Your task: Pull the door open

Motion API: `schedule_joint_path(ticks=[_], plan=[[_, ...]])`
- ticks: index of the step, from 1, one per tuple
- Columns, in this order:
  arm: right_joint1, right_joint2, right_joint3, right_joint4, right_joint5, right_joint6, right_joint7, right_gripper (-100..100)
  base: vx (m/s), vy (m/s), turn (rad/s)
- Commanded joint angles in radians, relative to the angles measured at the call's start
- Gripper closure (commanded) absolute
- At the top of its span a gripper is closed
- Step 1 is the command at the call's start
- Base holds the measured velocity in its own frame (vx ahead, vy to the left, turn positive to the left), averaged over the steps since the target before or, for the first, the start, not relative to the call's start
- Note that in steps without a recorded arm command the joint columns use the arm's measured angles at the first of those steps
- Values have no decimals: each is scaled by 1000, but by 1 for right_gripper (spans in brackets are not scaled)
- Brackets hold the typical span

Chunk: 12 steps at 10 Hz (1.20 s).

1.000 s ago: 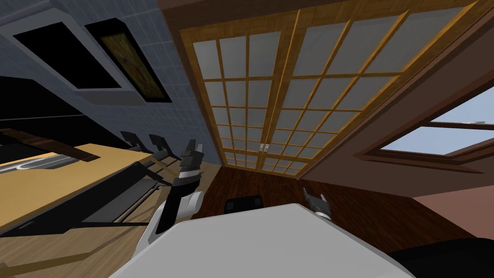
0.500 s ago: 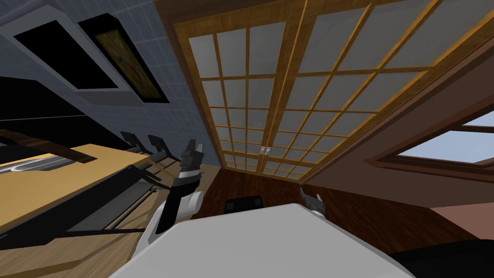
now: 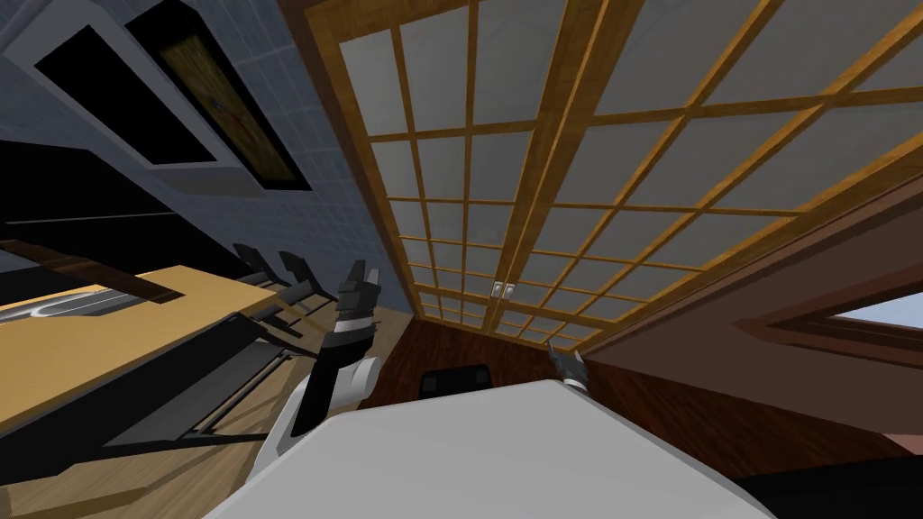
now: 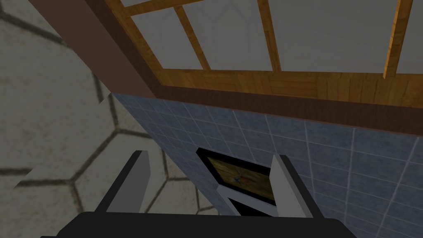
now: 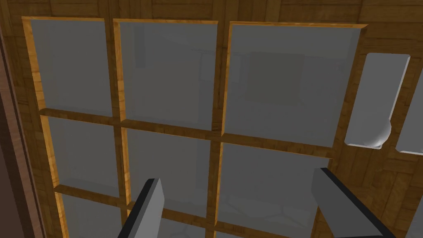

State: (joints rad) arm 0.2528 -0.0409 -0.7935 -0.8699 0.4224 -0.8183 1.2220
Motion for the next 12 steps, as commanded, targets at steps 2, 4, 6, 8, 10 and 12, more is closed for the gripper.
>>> schedule_joint_path(ticks=[2, 4, 6, 8, 10, 12], plan=[[-31, 29, 20, -13, 6, -1, 1, -100, 161, -45, 85], [-62, 47, 39, -20, 11, -4, 1, -100, 202, -43, 117], [-88, 61, 54, -25, 15, -8, 2, -100, 208, -42, 91], [-108, 70, 66, -29, 19, -10, 2, -100, 189, -12, 102], [-135, 83, 83, -35, 23, -14, 2, -100, 100, -11, 55], [-134, 84, 84, -40, 24, -12, 2, -100, 138, -31, 58]])
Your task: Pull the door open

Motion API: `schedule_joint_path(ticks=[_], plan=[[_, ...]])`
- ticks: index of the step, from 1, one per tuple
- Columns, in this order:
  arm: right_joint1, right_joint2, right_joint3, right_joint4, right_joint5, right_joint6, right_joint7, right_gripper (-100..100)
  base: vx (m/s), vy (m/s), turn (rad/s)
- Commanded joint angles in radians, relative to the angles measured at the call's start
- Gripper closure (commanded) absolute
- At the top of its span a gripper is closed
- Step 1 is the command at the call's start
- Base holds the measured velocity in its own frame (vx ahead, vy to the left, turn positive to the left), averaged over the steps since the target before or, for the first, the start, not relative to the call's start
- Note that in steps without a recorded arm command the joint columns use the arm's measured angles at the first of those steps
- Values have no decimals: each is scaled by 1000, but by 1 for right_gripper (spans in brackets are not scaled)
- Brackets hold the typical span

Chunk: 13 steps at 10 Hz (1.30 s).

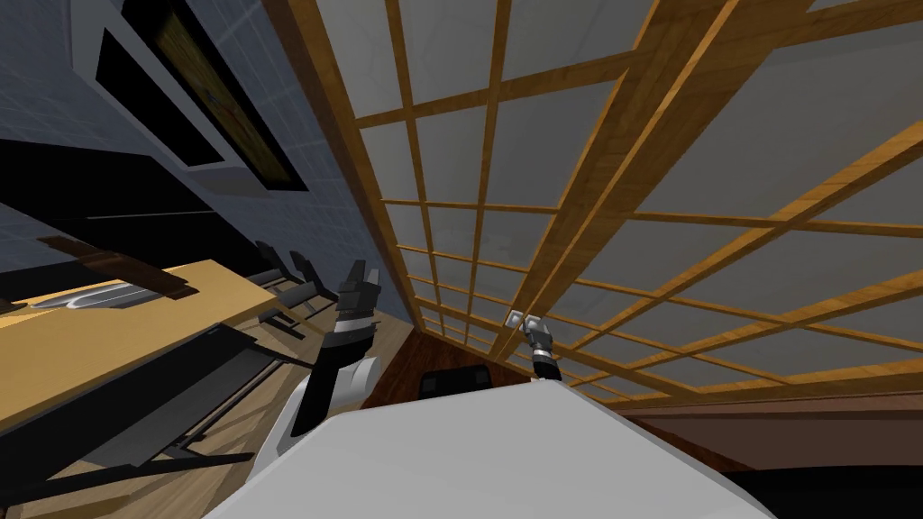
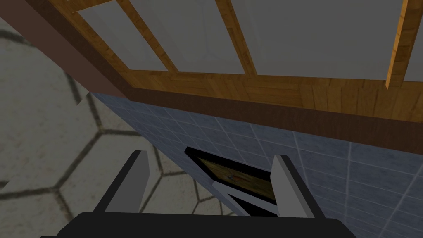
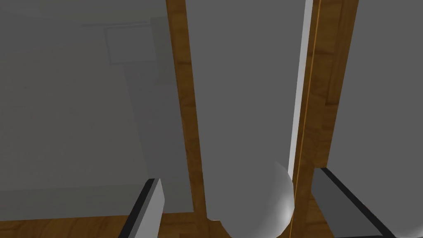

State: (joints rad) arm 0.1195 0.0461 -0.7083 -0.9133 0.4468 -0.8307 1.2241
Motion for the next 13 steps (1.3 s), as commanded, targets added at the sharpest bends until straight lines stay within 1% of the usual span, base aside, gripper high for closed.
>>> schedule_joint_path(ticks=[1, 6, 7, 8, 9, 11, 12, 13], plan=[[0, -3, -2, 3, -1, 0, 0, 100, -26, 15, -13], [0, -3, -2, 3, -1, 0, 0, 100, -11, 6, 6], [19, -9, -3, 9, -10, 1, -15, 100, -92, 26, -39], [25, -13, -5, 11, -13, 1, -19, 100, -165, 41, -24], [38, -19, -8, 14, -20, 2, -29, 100, -164, 58, -45], [38, -19, -8, 14, -20, 2, -29, 100, -90, 28, -60], [63, -32, -14, 21, -34, 4, -50, 100, -143, 5, -41], [69, -36, -13, 22, -40, 5, -60, 100, -192, 16, -91]])
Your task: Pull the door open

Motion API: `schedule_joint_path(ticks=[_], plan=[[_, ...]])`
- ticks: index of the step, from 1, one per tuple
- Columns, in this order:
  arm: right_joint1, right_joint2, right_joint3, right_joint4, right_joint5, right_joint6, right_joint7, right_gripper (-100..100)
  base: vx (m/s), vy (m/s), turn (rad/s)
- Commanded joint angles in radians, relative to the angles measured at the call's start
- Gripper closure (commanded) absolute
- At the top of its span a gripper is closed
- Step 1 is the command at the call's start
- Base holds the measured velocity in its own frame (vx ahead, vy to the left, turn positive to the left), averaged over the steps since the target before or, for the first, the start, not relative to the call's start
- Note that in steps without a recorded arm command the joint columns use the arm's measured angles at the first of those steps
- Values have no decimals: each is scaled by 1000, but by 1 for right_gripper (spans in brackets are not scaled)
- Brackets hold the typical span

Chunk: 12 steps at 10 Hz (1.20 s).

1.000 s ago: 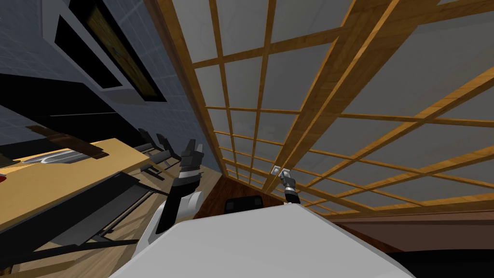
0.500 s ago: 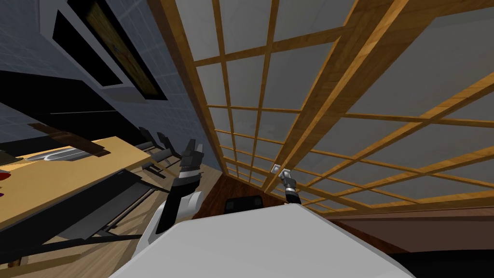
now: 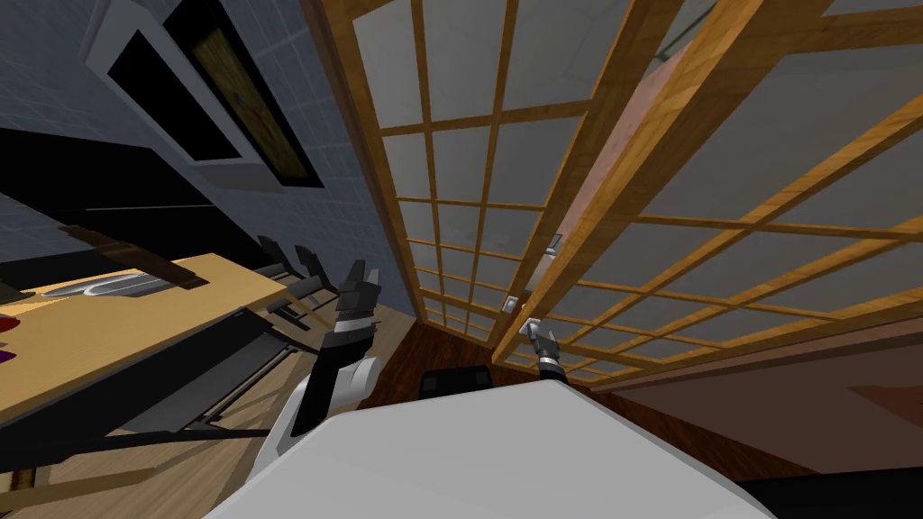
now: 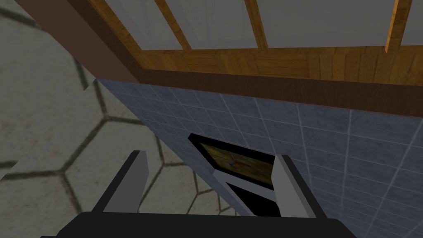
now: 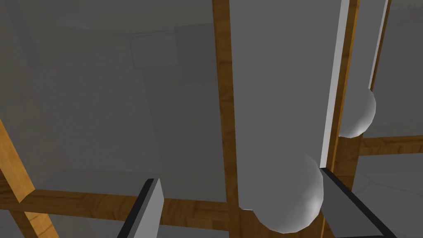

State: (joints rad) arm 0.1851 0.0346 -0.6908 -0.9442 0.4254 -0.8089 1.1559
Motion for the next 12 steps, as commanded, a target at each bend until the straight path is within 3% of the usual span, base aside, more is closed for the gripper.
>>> schedule_joint_path(ticks=[1, 5, 12], plan=[[3, -25, -31, 50, -19, -17, 9, 100, -115, 22, -33], [32, -46, -27, 61, -47, -16, -39, 100, -80, 34, -36], [44, -54, -25, 64, -58, -16, -59, 100, -37, 8, -10]])
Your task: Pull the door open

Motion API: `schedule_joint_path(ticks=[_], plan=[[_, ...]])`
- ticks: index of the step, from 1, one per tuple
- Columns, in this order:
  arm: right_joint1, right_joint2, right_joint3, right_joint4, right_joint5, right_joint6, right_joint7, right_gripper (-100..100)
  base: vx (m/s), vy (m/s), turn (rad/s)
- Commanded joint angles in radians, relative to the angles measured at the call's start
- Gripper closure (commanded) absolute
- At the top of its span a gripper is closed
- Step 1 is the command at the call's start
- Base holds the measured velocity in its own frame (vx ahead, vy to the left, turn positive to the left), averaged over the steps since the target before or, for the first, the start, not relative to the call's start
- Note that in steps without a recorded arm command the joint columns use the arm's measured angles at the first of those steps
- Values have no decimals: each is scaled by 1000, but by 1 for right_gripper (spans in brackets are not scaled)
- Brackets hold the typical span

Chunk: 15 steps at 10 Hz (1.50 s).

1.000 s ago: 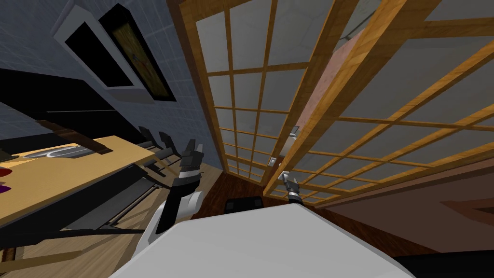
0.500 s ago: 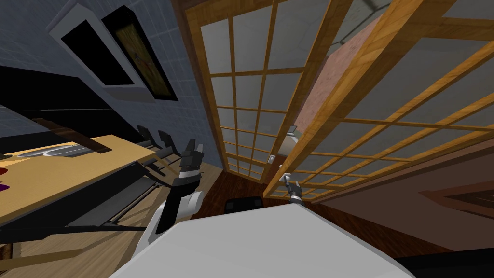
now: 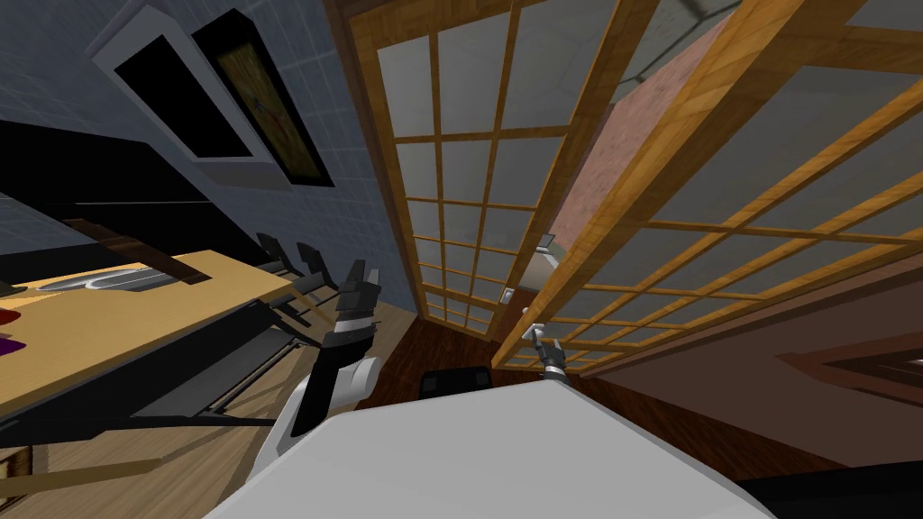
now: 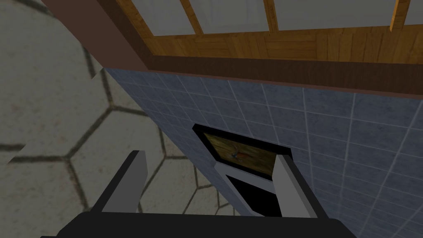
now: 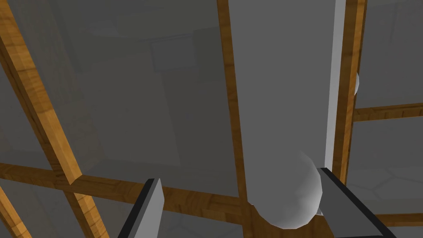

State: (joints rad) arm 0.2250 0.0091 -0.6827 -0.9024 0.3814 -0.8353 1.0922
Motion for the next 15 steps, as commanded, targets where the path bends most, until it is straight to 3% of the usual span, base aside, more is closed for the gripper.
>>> schedule_joint_path(ticks=[1, 7, 8, 11, 12, 15], plan=[[4, -29, -33, 22, -14, 11, 5, 100, -24, 13, -21], [4, -29, -33, 22, -14, 11, 5, 100, 0, -3, 3], [-9, -6, -16, 28, -39, 19, 4, 100, -21, 36, 34], [-9, -6, -16, 28, -39, 19, 4, 100, -13, 23, 11], [-16, -10, -22, 33, -65, 46, 1, 100, -14, 6, -21], [-16, -10, -22, 31, -65, 46, 1, 100, -6, 6, 3]])
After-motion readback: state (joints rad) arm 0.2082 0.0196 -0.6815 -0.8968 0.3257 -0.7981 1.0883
